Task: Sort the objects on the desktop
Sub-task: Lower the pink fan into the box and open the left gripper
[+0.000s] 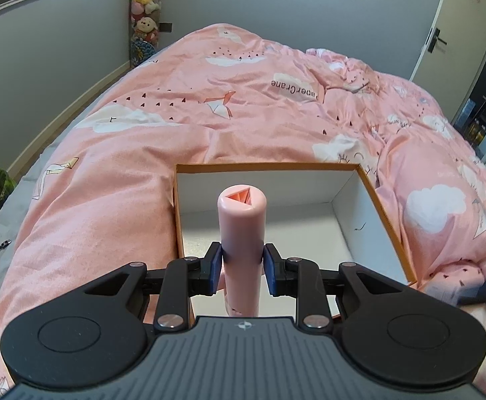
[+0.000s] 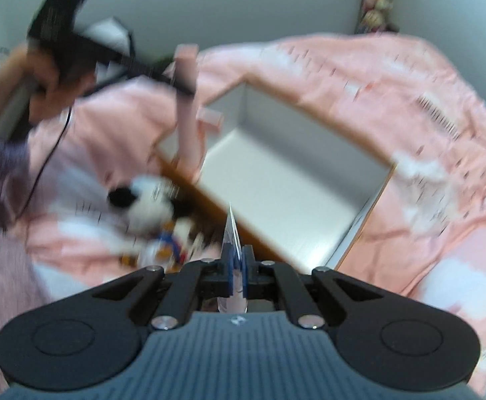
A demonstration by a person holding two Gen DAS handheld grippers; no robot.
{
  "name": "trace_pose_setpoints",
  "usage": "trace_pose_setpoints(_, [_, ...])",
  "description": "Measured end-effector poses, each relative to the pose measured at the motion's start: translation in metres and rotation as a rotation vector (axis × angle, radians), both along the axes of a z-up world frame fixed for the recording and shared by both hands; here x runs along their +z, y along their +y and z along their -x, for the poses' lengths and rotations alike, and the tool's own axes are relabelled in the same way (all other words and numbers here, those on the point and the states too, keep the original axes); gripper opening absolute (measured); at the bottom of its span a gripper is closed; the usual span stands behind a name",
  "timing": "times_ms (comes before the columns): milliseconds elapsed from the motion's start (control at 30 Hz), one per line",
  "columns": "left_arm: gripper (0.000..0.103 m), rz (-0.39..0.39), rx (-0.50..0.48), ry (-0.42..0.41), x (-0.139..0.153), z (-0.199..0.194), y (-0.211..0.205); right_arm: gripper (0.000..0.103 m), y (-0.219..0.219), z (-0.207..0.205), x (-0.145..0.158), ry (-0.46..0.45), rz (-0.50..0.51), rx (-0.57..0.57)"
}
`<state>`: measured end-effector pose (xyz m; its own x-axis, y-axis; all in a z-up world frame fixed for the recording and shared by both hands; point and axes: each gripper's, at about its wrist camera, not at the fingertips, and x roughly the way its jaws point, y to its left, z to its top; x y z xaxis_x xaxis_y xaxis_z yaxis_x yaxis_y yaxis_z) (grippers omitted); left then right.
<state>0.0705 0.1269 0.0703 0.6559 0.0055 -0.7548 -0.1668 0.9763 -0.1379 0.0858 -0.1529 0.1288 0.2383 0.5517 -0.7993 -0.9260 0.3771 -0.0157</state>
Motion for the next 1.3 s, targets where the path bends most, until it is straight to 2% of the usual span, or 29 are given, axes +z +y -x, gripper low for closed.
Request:
trace_pose_setpoints(200, [0.03,-0.02,-0.024,0.044,-0.007,-0.006,-0.002,0.004,0.018,-0.024,0.021,-0.07,-0.121,-0.06])
trace_pose_setpoints(333, [0.03,-0.024,-0.066,0.113,-0.015,-0.015,-0.002,0.004,0.039,-0.04,0.014,-0.092,-0.144,-0.1])
trace_pose_setpoints(500, [0.03,-0.018,-0.111,0.194,-0.033,-0.031,-0.002,0.004,0.064,-0.061,-0.009,-0.046,-0.152,-0.13])
trace_pose_setpoints(633, [0.03,-0.007,-0.098,0.245,-0.053,-0.052,0.005,0.004,0.08,-0.076,-0.03,0.009,-0.148,-0.15])
trace_pose_setpoints(800, [0.03,0.003,-0.062,0.244,-0.066,-0.078,0.013,0.004,0.091,-0.09,-0.056,0.072,-0.136,-0.176])
trace_pose_setpoints(967, [0.031,-0.071,-0.055,0.262,-0.084,-0.102,0.002,0.004,0.099,-0.102,-0.079,0.123,-0.125,-0.212])
trace_pose_setpoints(1133, [0.031,-0.186,-0.066,0.318,-0.107,-0.122,-0.019,0.004,0.106,-0.114,-0.096,0.201,-0.146,-0.248])
trace_pose_setpoints(1300, [0.029,-0.298,-0.039,0.364,-0.125,-0.135,-0.021,0.004,0.105,-0.118,-0.106,0.279,-0.173,-0.259])
